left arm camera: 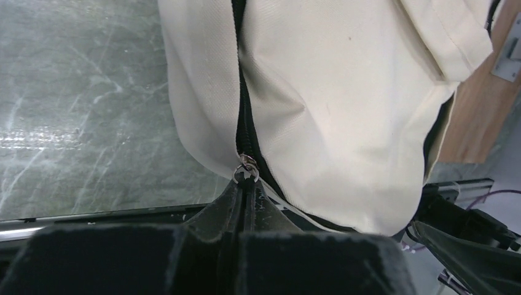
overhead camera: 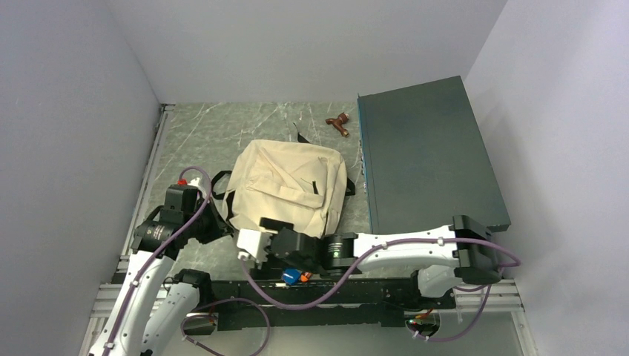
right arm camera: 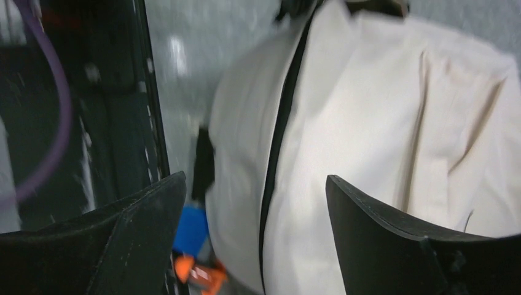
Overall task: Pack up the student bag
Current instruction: Zip the student bag at the center of the board.
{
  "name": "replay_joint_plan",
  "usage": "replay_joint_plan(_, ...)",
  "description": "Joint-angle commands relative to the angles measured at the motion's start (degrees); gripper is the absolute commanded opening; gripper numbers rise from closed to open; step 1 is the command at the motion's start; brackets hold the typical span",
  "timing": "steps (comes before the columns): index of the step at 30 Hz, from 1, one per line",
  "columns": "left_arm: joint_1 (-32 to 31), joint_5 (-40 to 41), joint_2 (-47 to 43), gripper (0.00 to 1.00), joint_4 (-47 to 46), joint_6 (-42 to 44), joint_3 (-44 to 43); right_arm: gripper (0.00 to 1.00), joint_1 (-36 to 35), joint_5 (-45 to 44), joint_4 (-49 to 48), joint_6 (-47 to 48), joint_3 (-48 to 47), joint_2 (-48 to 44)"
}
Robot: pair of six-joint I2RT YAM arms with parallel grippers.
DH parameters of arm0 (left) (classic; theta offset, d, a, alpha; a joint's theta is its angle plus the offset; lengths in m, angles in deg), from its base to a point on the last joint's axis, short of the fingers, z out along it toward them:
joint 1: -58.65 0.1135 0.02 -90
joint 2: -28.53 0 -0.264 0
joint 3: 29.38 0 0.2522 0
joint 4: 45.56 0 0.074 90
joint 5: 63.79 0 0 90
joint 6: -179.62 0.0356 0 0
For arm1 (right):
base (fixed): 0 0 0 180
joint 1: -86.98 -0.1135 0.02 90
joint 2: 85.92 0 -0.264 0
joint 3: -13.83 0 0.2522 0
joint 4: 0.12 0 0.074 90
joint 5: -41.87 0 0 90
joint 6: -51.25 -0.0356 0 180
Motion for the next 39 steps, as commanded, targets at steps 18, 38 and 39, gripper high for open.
replay_joint_plan(18,0.69,8.34,1.4,0.0,-4.83,-0.12,-0.01,0.0,-1.77,-18.71,-9.57,8.32,-9.03,15.24)
replay_joint_plan(38,8.27,10.8,30.39,0.0,-12.88,14.94,-16.93,0.0,-4.7,0.89,-14.32,14.63,4.04,8.22)
replay_joint_plan(39,8.32,11.03,32.28,0.0,-12.83,15.99,-17.72,0.0,-4.66,1.78,-14.58,15.35,3.78,8.5)
